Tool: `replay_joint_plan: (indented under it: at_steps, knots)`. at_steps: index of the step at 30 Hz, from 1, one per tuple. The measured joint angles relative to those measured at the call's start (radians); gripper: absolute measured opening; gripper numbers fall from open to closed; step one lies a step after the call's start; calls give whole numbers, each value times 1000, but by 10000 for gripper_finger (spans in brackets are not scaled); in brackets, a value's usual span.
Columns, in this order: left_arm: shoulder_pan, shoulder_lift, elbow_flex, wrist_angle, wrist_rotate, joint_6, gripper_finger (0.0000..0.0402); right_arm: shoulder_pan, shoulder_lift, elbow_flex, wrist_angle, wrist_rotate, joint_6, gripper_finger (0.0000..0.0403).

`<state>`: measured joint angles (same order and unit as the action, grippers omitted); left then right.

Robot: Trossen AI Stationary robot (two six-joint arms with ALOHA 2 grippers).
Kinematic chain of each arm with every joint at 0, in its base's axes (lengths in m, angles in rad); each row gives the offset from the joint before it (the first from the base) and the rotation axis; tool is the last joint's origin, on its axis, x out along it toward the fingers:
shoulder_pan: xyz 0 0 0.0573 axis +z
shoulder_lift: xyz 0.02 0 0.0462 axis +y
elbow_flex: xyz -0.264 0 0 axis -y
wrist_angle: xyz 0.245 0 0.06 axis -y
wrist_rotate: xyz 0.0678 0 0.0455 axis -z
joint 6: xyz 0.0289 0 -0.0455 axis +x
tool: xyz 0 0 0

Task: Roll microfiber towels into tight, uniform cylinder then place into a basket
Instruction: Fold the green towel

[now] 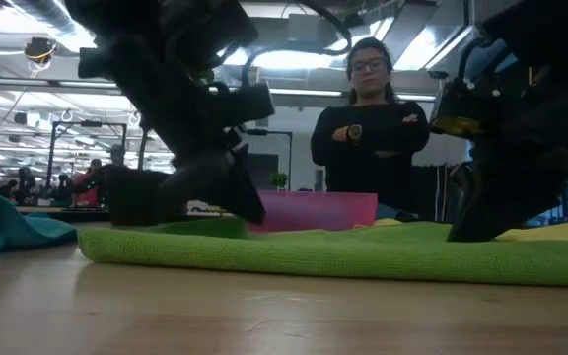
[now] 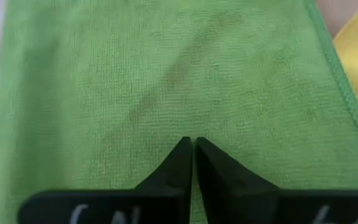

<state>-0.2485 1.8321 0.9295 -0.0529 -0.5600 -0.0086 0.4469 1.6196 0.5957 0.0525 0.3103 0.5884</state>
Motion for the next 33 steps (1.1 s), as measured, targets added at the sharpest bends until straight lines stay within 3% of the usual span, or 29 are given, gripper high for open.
replay_joint_plan:
  at_steps: [4, 14, 18, 27, 30, 33]
  knots:
    - [0, -19, 1, -92, -88, -16, 60, 0, -2, -18, 15, -16, 27, 9]
    - [-4, -19, 1, -485, -105, -224, 59, 1, -2, -19, 14, -20, 32, 20]
    - [-18, -26, 2, -553, -106, -245, 59, 0, -2, -18, 14, -20, 32, 17]
    - [-27, -186, 0, -558, -235, -245, 59, 2, -141, 9, -66, -32, -18, 9]
    - [-29, -243, 0, -480, -231, -247, 59, 2, -214, 29, -163, 21, -20, 11]
    - [-45, -258, 1, -361, -156, -222, 59, 1, -294, 43, -321, 150, 27, 11]
